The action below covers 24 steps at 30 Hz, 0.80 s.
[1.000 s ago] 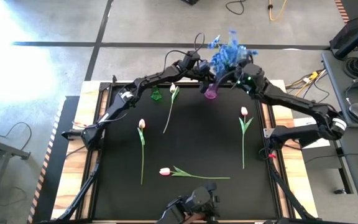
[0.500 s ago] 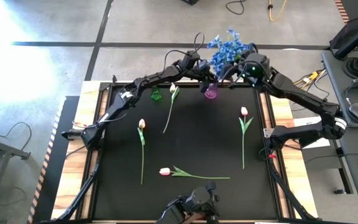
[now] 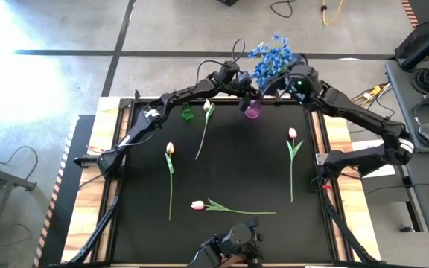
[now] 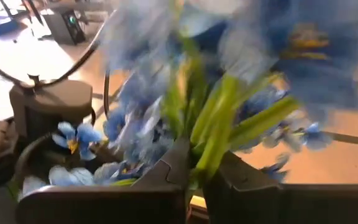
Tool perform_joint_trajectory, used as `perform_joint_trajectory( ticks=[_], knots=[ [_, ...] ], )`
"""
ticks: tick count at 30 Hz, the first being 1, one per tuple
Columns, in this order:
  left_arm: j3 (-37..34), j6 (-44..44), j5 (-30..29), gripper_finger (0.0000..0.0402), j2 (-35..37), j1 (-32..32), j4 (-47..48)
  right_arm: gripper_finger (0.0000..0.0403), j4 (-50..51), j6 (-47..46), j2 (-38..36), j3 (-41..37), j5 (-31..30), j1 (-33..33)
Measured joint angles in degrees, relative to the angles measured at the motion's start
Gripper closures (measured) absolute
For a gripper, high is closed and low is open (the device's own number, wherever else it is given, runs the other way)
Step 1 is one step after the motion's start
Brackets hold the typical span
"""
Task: Sort flowers into vase by color
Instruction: Put the blue flowers into the violet vase
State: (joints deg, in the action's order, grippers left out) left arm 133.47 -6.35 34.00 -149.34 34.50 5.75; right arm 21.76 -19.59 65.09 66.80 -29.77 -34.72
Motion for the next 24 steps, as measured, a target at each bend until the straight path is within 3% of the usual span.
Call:
perform_joint_trajectory(
  ticks=[19, 24],
  knots=[
    [0.0, 0.07, -0.05, 0.0326, 0.0, 0.15, -0.8, 0.0393, -1.56, -2.93, 4.02, -5.16, 1.94, 0.0],
    [0.0, -0.02, 0.14, 0.0326, 0.0, 0.13, -0.83, 0.037, -2.0, -2.03, 3.43, -2.0, 1.94, 0.28]
  ],
)
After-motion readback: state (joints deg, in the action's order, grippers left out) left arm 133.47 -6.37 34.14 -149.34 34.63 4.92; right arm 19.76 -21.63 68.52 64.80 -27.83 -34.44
